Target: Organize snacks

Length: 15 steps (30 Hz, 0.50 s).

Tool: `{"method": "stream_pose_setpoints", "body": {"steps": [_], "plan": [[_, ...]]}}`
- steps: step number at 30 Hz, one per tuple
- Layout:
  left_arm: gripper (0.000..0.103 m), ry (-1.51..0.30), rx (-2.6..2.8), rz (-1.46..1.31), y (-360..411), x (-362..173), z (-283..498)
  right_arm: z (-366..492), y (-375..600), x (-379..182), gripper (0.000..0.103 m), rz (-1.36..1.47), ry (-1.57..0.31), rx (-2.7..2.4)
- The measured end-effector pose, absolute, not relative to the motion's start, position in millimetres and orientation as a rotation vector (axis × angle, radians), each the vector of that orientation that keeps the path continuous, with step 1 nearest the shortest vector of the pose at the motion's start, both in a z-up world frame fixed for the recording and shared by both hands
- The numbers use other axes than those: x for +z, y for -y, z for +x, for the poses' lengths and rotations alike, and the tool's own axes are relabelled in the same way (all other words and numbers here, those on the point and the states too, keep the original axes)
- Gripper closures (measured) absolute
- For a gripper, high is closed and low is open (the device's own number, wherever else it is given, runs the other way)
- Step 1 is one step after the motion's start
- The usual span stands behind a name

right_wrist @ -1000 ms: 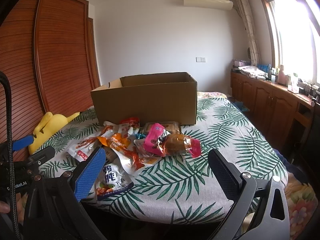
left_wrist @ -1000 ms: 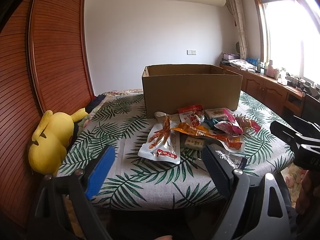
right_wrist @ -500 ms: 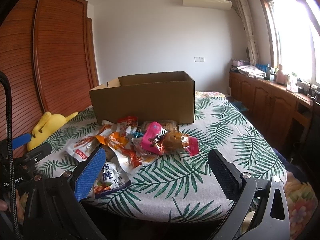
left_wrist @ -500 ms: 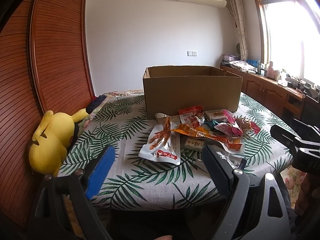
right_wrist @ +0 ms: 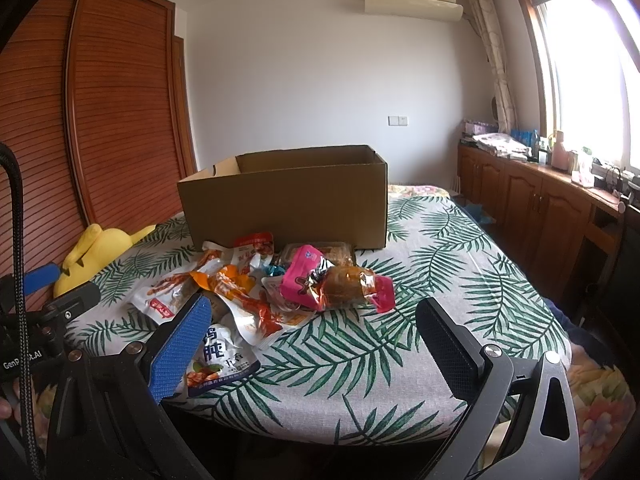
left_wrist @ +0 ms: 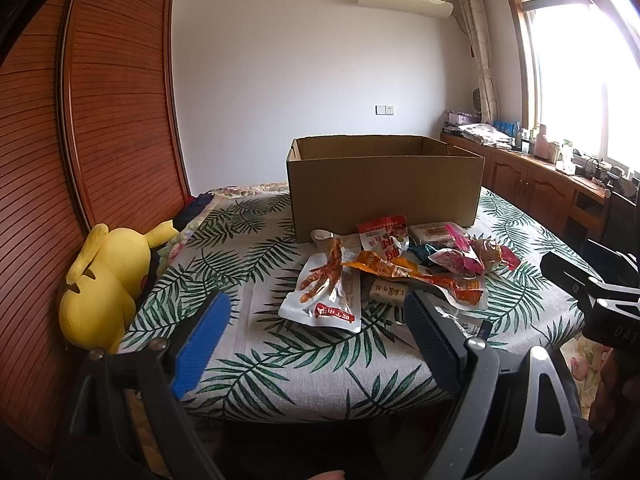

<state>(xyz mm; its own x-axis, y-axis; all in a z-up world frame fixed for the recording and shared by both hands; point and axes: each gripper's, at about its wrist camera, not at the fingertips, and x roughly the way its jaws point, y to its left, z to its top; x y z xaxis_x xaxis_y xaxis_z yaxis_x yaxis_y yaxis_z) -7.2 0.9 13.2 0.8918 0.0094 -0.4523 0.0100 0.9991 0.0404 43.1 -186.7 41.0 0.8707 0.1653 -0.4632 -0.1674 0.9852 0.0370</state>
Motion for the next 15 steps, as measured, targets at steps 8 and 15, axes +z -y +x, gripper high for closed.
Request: {"method": "stream_pose_setpoints", "body": {"steps": [8, 15], "plan": [[0.014, -0.467, 0.000, 0.040, -1.2, 13.7, -7.7, 42.2, 187.3, 41.4, 0.000, -0.004, -0.482, 0.175], [0.014, -0.464, 0.001, 0.042, -1.3, 13.9, -8.1, 41.5, 187.3, 42.3, 0.000, -0.005, -0.479, 0.174]]}}
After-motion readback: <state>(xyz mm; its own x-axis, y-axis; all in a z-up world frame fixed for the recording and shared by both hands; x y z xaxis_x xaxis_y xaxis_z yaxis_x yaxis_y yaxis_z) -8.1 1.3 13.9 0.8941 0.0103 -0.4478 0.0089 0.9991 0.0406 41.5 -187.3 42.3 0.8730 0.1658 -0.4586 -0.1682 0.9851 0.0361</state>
